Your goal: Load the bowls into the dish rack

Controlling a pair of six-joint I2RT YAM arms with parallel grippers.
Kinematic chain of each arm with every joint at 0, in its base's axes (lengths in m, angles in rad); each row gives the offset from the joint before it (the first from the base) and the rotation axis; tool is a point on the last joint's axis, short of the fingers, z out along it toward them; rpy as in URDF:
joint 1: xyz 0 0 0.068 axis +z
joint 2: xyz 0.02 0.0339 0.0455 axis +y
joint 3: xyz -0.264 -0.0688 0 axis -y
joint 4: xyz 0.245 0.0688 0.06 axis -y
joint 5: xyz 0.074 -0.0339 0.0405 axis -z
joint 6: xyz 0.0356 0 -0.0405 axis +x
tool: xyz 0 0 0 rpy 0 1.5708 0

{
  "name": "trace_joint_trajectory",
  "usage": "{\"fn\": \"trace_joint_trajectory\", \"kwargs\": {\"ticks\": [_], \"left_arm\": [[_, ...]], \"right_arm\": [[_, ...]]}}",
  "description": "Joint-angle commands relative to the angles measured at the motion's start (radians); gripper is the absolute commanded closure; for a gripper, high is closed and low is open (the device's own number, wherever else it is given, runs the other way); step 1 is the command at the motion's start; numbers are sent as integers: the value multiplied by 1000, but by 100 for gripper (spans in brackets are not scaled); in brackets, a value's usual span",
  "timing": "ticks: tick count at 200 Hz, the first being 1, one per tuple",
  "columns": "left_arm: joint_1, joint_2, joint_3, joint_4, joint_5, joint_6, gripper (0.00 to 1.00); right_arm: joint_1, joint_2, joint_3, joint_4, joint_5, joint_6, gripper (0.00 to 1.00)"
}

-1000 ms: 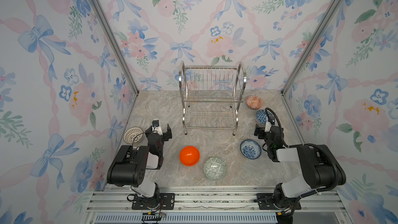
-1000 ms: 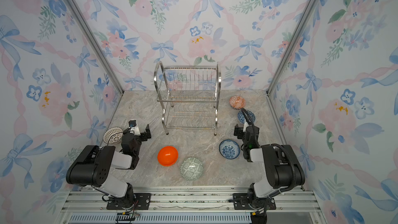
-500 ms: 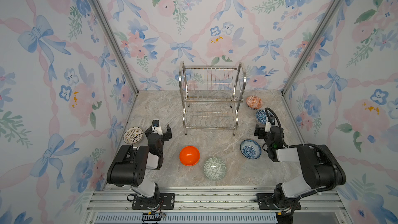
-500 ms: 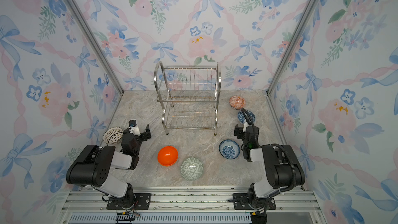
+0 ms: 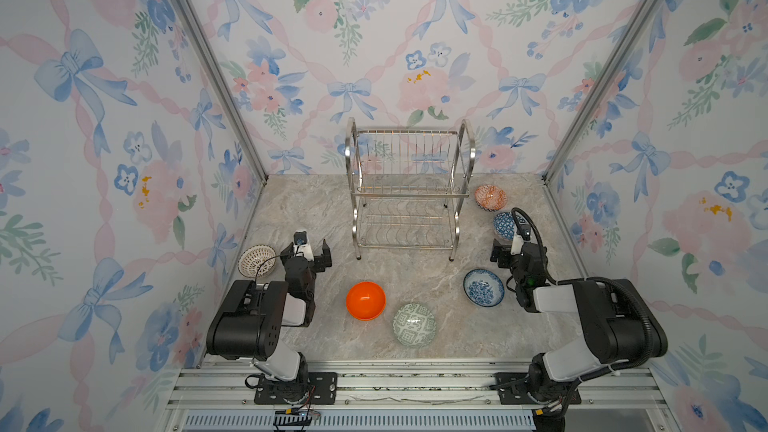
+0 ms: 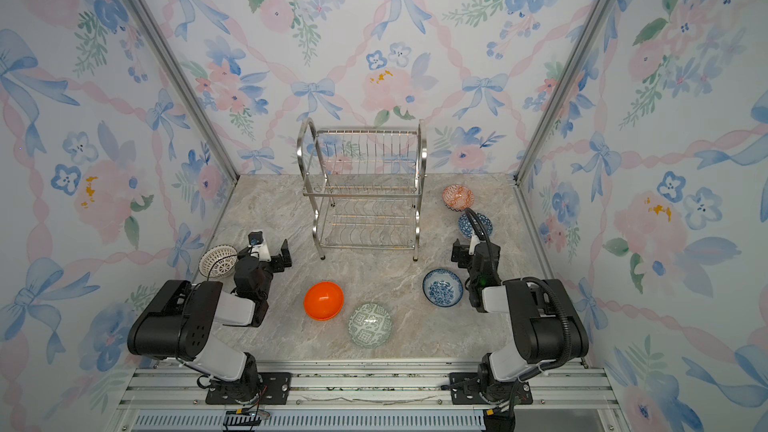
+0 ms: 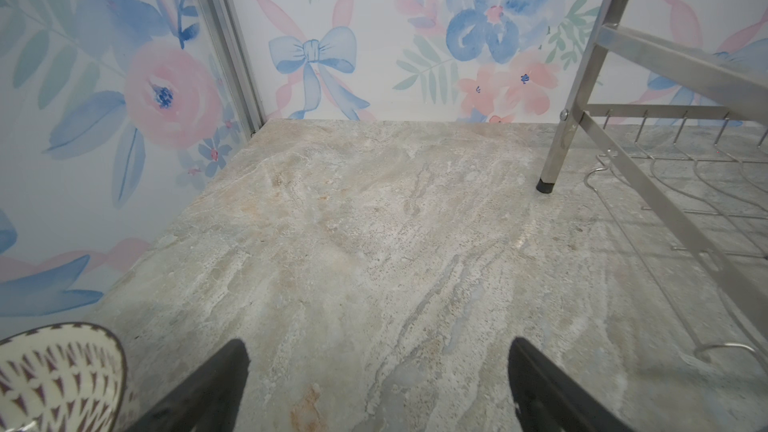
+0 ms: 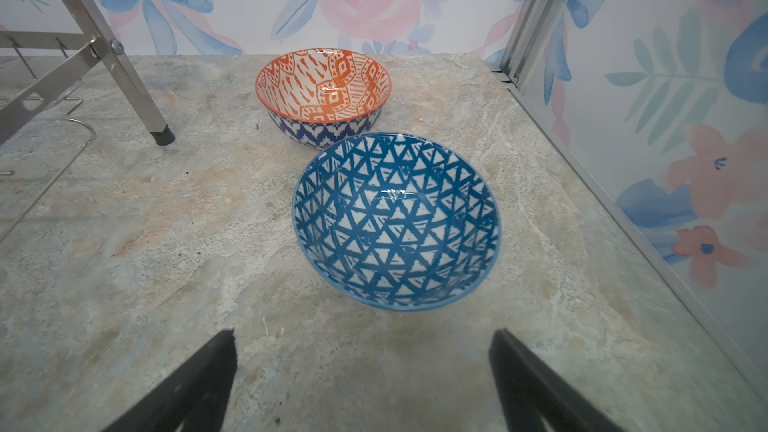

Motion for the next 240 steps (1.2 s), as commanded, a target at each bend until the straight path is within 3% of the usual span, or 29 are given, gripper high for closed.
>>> {"fn": "trace_joint_trajectory", "kwargs": {"ticks": [1,28,60,83,105,121,141,169,195,240], "left_arm": [[1,2,-1,17,6,14,2],[1,-1,-3,18,6,13,2],[1,-26,15,-27,-32,3,2],[2,-99,74,-210,-97,-25,2],[1,-139,95,-284,-105,-7,2],[0,-155,149,-412,-198,-25,2],[-1,-155,260,-651,-321,-104,2],[-23,-189,373,-868,-291,-193,2],[-27,-234,452,-1065,-239,-349,2],[-29,-270,526,-1345,-74,-602,2]], "right_arm": [[-1,-5,9,25,8,0,3],[1,-6,8,26,11,-1,3],[24,-74,61,-122,144,13,3],[41,-151,143,-346,195,0,3],[74,-217,175,-445,314,-20,3],[84,-270,219,-577,391,20,3],[95,-341,275,-754,376,79,3],[140,-432,333,-936,375,101,3],[163,-486,377,-1113,353,203,3],[277,-554,354,-1190,321,319,3]]}}
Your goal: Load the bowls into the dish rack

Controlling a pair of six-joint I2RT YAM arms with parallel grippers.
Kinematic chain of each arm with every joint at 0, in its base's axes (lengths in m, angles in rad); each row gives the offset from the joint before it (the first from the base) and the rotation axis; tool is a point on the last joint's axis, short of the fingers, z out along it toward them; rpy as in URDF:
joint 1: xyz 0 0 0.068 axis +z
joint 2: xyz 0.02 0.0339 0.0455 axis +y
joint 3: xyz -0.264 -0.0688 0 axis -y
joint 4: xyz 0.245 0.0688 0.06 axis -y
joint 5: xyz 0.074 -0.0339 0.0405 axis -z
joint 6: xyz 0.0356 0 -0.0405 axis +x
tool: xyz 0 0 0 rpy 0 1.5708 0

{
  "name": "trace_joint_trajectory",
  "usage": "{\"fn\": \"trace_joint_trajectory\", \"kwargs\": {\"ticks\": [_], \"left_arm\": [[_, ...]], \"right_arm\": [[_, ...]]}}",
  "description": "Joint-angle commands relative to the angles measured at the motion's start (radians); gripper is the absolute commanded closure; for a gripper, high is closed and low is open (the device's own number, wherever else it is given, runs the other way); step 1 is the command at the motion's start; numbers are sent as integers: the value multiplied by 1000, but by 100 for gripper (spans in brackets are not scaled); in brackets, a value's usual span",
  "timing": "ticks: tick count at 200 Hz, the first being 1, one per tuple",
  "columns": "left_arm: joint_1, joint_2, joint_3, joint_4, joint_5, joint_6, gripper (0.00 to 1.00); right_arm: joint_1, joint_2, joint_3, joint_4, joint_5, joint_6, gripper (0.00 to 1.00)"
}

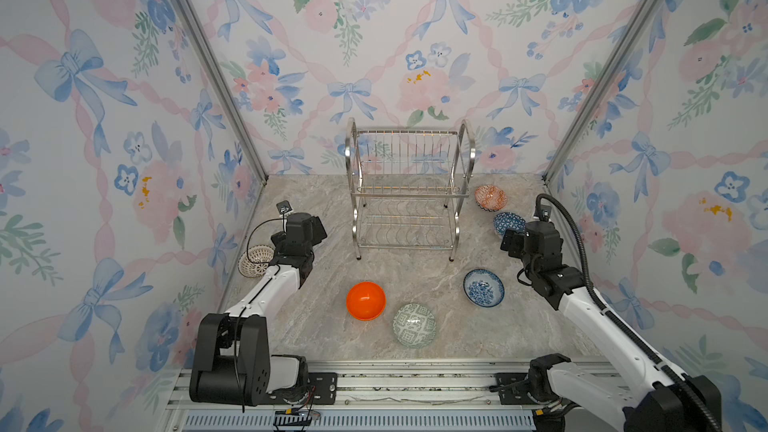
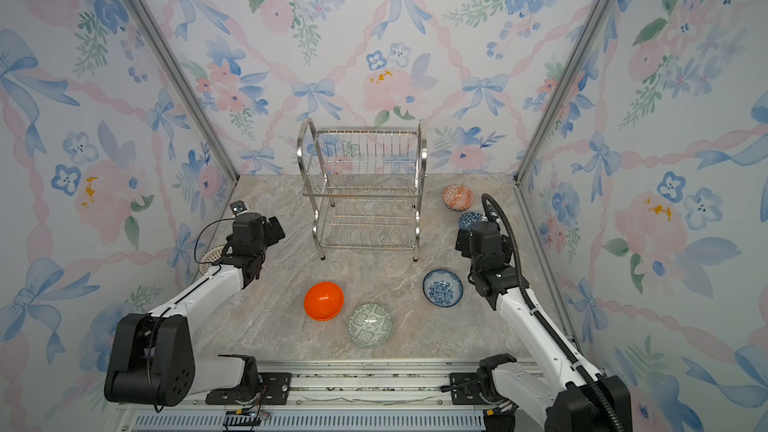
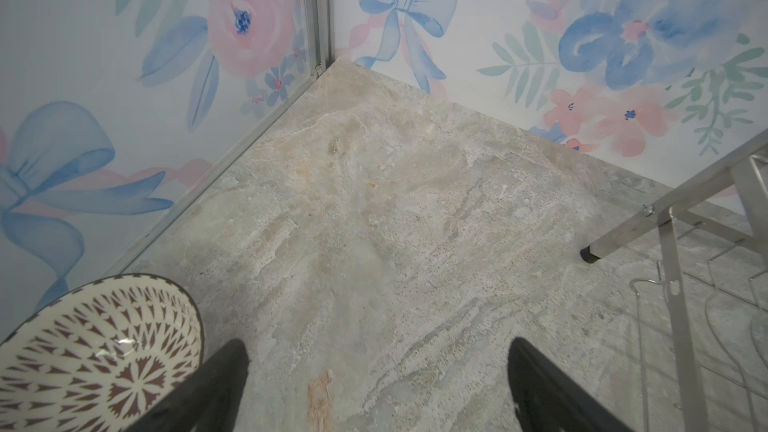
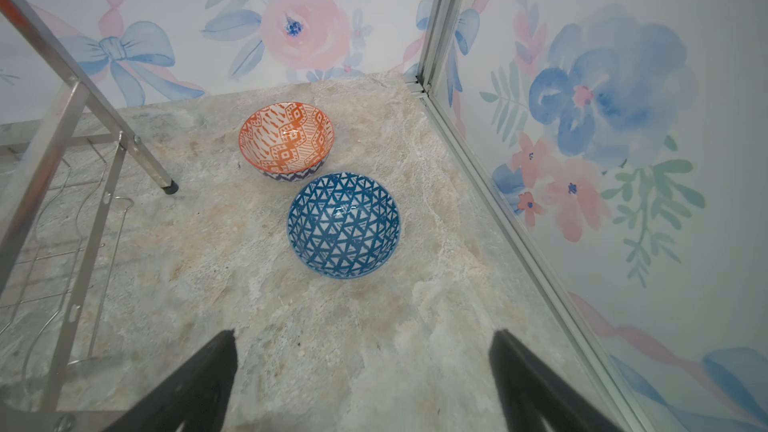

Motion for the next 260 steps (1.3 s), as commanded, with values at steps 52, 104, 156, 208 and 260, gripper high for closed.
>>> {"fn": "trace_joint_trajectory", "kwargs": {"ticks": [52,104,156,208,260], "left_arm": [[-2,-101,-66,-295,356,-312,2],[-13,-171,-141,-293,458,-376,2],[-64,-212,-161,-291,529,-450,2],[-108,-215,-111,-292,530,-437,2],[-117,-239,-112,-293,541,-462,2]], "right_arm": [[258,85,51,-97,-5,139,3],[347,249,134,-53,2,173,3],[337,378,196,12,-41,201,2],[314,471,221,100,-70,213,9],[253,541,238,173,-127,180,27]]}}
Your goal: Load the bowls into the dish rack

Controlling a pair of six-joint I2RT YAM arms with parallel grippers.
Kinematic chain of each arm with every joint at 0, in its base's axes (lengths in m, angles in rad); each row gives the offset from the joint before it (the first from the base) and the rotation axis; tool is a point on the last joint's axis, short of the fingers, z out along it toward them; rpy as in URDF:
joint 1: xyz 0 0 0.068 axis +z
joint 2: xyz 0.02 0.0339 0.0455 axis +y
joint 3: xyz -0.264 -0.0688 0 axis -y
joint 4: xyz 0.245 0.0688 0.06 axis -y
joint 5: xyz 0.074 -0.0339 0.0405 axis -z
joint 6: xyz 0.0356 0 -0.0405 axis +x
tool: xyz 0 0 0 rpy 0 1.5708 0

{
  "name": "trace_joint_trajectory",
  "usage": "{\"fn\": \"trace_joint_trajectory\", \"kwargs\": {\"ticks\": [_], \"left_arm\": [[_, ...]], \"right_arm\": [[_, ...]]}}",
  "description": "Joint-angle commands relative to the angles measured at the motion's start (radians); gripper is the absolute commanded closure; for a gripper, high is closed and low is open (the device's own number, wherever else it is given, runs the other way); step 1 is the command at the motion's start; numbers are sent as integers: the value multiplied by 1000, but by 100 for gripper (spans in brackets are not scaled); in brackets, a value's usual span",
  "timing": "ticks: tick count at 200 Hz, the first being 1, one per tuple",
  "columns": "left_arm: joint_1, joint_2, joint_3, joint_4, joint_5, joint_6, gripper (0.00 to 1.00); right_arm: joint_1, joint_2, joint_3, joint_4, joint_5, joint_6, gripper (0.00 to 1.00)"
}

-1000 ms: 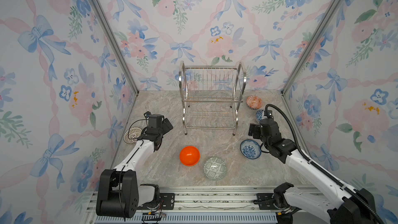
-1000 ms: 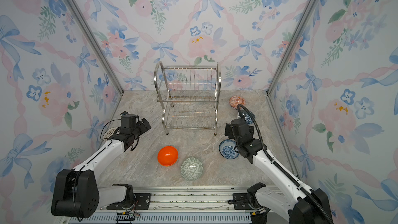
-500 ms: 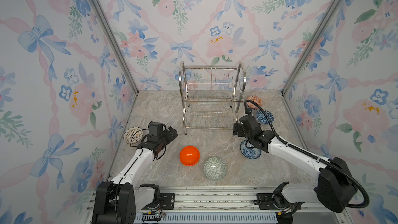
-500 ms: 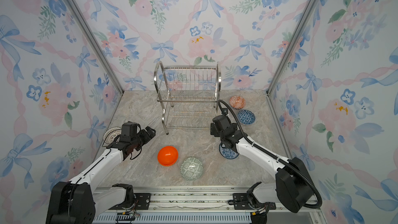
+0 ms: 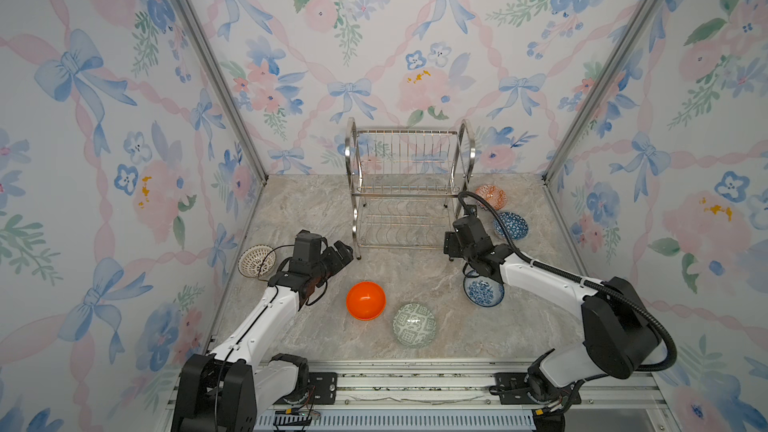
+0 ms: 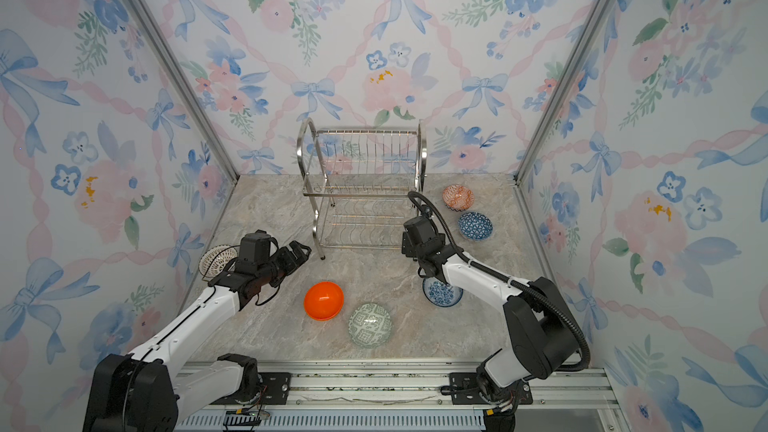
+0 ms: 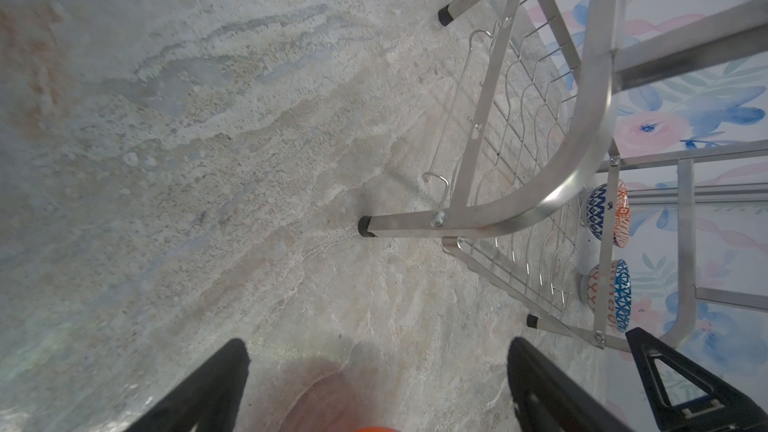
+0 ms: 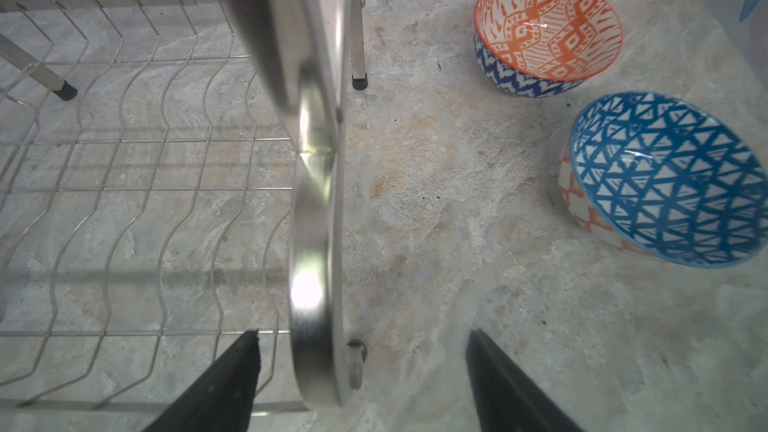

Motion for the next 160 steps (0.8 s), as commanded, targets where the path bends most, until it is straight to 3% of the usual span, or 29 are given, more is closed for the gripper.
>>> {"fn": "trace_joint_trajectory", "kwargs": {"ticks": [1,73,160], "left_arm": [[-6,-30,12,-13,12,-24,2],[-16,-6,67,-37,12,-17,2],[-22,-39,37,-43,-14,-25,2]], "right_arm": [[-37,34,37,65,-41,-12,27],[-63,169,118,105,-166,-167,52],[-118,305,304,-8,-195,-189,61]]}}
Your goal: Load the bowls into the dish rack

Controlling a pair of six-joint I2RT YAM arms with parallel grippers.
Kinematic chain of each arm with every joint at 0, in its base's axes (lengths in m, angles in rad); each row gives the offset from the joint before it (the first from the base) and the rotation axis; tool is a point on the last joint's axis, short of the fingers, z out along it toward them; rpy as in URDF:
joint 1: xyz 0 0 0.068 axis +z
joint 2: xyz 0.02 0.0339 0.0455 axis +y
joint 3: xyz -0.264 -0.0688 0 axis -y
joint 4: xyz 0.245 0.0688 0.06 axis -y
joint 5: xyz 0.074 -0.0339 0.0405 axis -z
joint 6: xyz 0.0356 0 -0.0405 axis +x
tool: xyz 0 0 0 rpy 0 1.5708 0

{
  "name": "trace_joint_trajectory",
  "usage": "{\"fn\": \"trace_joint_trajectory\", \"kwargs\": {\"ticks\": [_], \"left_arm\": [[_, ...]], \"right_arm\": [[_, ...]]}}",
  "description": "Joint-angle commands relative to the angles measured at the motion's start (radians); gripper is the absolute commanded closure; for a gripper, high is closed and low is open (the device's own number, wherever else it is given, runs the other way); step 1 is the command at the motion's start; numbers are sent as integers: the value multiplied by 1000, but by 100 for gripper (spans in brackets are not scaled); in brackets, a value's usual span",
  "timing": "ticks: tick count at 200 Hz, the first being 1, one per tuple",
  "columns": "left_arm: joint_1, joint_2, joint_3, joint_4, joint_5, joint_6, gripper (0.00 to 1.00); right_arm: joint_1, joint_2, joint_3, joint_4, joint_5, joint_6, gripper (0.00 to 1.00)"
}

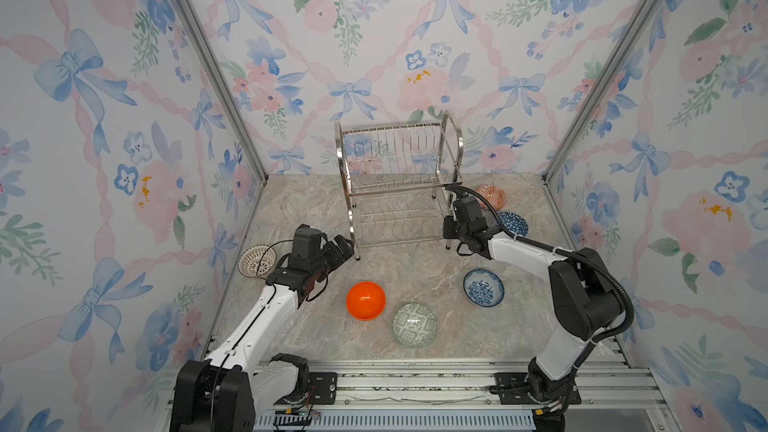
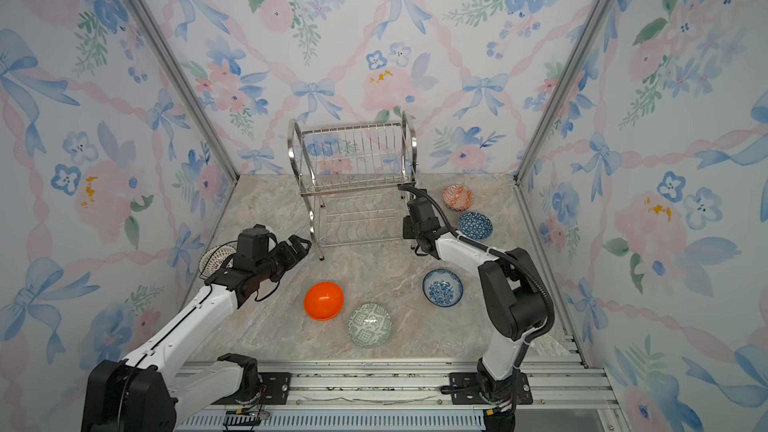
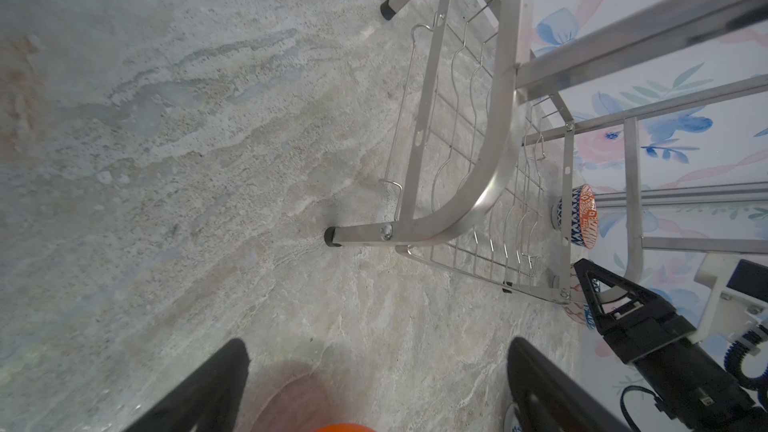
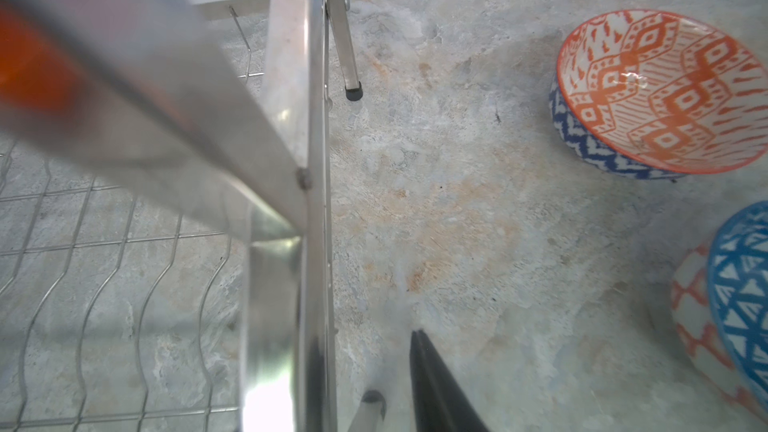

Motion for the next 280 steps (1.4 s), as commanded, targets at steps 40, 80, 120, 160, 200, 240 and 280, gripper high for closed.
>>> {"fn": "trace_joint_trajectory", "kwargs": {"ticks": [40,80,120,160,200,240,280], "left_arm": [[-11,12,-3,-17,-15,-8,2],[-13,82,47,-15,-6,6,2],[-32,169,139,-15,2,47,2],[-36,241,197,-14,-1,65,2],[-48,330,279,-14,9,80,2],[-83,380,324,-14,-2,81,2],[-102,390,317,-15,-8,73,2]], "right_arm": [[-60,116,187,-138,2,-31,63],[-89,179,270,-201,26,-1,63],[-108,194,306,-231,34,40,63],[-115,170,301,-244,21,73,61],[-119,133,270,-225,-6,89,58],[-152,124,287,-191,-50,98,47],[-160,125,291,-118,-96,67,43]]}}
